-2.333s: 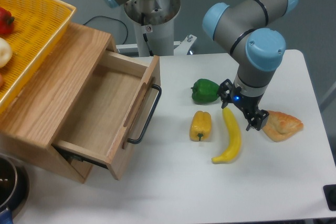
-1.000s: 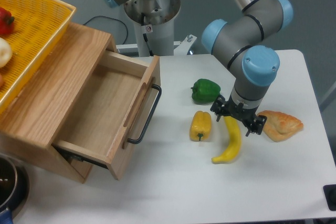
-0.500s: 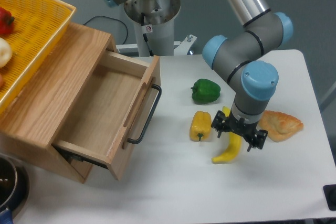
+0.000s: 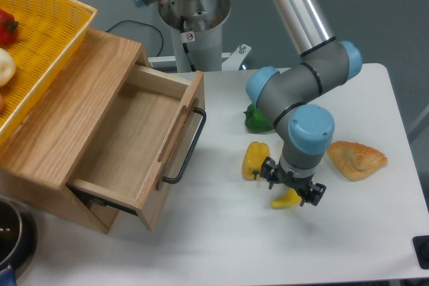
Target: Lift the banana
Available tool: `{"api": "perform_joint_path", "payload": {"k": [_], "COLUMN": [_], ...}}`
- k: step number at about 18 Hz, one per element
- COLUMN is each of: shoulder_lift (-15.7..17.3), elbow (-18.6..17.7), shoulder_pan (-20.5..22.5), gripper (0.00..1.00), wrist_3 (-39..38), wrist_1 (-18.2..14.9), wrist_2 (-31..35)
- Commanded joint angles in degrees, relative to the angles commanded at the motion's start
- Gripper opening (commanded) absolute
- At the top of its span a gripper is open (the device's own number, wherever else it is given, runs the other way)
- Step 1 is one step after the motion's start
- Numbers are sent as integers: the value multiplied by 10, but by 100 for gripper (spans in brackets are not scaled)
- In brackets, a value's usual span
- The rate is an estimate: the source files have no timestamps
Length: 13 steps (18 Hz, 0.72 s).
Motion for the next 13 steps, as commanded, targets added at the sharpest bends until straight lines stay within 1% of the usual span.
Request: {"api": "perform_joint_path", "payload": {"k": [4, 9, 13], "shoulder_lift": [-5, -19, -32], "elbow": [-9, -4, 8], "shoulder_pan": [-4, -6, -7], "gripper": [83, 83, 82], "wrist_3": [-4, -9, -32], "wrist_1": [0, 0, 1], "wrist_2": [69, 85, 90]}}
